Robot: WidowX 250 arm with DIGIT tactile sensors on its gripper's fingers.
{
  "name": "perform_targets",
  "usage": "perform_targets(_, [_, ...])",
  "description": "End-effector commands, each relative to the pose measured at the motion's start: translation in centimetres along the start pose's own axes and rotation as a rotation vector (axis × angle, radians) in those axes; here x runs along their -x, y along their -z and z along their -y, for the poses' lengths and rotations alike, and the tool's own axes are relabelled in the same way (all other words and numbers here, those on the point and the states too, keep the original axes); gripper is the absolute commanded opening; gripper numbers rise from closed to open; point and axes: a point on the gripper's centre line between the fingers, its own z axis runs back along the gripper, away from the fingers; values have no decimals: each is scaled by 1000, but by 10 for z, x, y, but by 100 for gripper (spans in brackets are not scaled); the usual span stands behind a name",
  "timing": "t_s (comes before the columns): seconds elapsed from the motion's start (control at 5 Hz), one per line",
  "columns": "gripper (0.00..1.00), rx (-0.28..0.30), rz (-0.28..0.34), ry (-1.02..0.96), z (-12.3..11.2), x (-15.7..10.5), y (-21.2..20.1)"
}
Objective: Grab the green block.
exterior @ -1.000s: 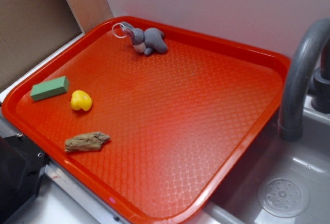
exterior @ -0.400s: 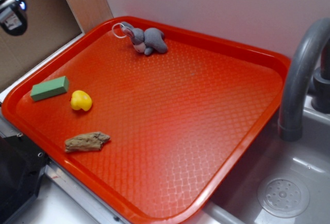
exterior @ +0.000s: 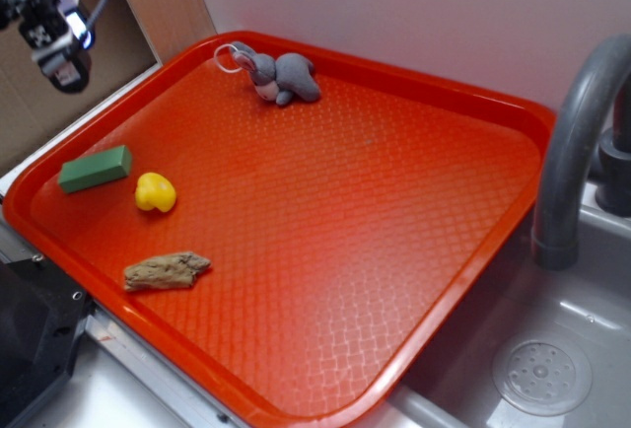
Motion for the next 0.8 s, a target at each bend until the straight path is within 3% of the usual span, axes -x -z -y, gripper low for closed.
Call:
perform_targets(0.0, [100, -47, -89, 50, -8, 20, 26])
perform_targets(0.2, [100, -58, -156, 59, -8, 27, 51])
perform_targets(0.6, [100, -69, -233, 94, -4, 32, 90])
